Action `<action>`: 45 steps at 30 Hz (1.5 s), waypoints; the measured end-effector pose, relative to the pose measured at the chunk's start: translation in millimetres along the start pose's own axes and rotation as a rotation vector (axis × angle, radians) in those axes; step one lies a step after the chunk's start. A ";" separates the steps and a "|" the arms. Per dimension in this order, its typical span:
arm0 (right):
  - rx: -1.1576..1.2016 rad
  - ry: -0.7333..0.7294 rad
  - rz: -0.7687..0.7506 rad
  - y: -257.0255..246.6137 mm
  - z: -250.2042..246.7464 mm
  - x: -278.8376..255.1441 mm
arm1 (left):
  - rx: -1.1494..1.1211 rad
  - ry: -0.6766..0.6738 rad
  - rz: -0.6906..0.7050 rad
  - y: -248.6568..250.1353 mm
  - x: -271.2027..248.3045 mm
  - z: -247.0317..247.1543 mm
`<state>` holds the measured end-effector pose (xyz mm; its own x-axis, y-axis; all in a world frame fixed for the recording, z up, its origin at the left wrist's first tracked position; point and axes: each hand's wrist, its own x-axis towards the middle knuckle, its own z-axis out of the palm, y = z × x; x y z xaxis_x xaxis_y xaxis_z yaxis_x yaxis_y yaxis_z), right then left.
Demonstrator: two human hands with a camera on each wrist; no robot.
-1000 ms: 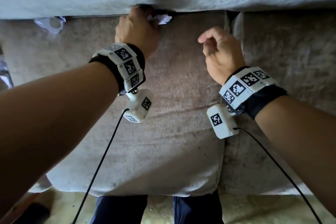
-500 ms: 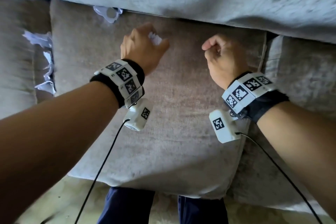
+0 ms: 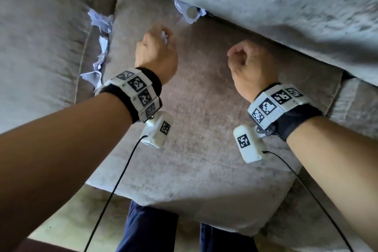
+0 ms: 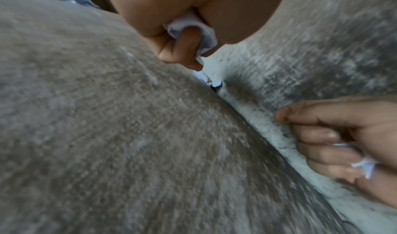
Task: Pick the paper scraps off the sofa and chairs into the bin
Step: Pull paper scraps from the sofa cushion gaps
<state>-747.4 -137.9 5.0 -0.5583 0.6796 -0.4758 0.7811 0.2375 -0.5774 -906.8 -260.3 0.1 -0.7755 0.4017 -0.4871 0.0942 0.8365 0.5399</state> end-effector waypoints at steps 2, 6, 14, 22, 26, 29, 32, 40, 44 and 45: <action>-0.047 -0.023 -0.011 -12.0 5.4 7.7 | -0.023 0.002 0.003 -5.6 4.5 -6.4; -0.101 -0.035 -0.036 -37.1 20.8 32.8 | -0.043 0.009 -0.025 -19.5 14.3 -14.8; -0.296 0.112 -0.082 -73.3 58.9 67.7 | -0.162 -0.037 -0.080 -41.9 26.0 -24.9; -0.407 0.232 -0.128 -76.6 72.5 90.6 | -0.241 -0.110 -0.100 -46.0 32.8 -30.4; -0.427 0.166 -0.092 -86.5 72.6 96.1 | -0.247 -0.131 -0.100 -47.9 34.5 -32.1; -0.438 0.150 -0.097 -86.6 71.0 98.4 | -0.238 -0.135 -0.104 -47.0 35.6 -32.6; -0.461 0.138 -0.138 -81.2 65.1 98.3 | -0.236 -0.124 -0.112 -43.6 37.5 -31.7; -0.331 0.165 -0.259 -71.2 47.1 76.9 | -0.254 -0.070 -0.118 -18.4 41.5 -21.0; -0.249 0.157 -0.204 -57.0 33.4 63.6 | -0.197 -0.102 0.011 -5.2 46.6 -13.6; -0.230 0.164 -0.193 -51.9 30.1 59.6 | -0.165 -0.122 0.031 -1.9 48.0 -10.5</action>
<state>-829.6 -130.6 -13.4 -0.6644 0.7050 -0.2481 0.7183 0.5107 -0.4725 -950.8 -246.5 -17.0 -0.6918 0.4764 -0.5426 0.0053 0.7548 0.6559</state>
